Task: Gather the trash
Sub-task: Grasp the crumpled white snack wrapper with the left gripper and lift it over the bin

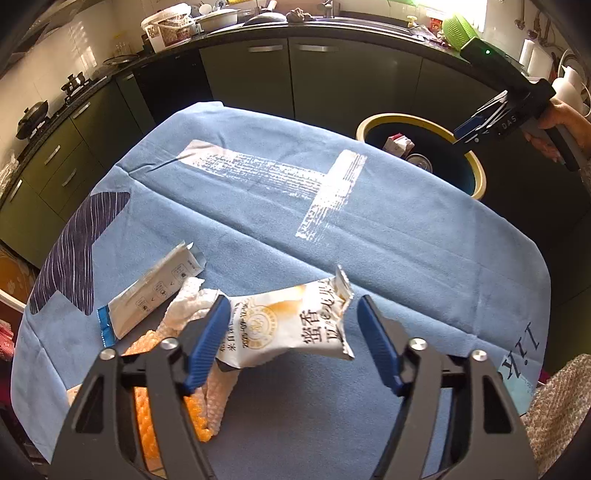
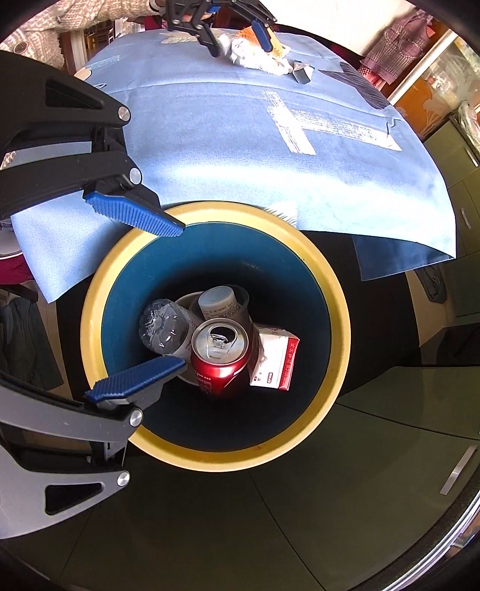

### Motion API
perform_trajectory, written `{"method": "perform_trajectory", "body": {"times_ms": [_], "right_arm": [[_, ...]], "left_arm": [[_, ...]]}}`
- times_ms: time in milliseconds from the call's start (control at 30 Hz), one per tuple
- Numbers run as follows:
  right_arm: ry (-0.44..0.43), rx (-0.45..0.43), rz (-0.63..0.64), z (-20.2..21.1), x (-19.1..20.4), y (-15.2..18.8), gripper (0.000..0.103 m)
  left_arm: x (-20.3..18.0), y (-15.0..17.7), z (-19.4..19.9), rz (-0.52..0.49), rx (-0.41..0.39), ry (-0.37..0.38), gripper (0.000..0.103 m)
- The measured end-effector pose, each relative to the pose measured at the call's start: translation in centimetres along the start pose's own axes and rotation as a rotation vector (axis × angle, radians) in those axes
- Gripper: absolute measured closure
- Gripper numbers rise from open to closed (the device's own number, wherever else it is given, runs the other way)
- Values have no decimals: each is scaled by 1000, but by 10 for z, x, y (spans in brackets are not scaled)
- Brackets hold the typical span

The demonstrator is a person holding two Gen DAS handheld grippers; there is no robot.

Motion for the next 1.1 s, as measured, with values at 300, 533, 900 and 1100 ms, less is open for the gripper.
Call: {"method": "perform_trajectory", "body": {"times_ms": [300,533,900,1100], "right_arm": [[-15,-7,3,2,3,3,35],[-24,-8,11,2,6,5,35],[-44,-40,7,16,-1,10,35],[-39,-76,-17,36,-16,23,35]], "left_arm": [[-5,4,3,-25,-6,-48,48],[-8,0,19,-18,-44,-39,50],[-31,-12,49,-56,-97,-2,51],[-60,-48,57,-112,-125,39,52]]}}
Point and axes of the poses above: each gripper's, at about its wrist camera, not at the fingertips, and z roughly against the way its jaws point, x to its left, y to its underside, the point moved 7 cm from there along -z, roughly the way its jaws point, and after that the axes turned 10 degrees about x, right-handed, at the moved point
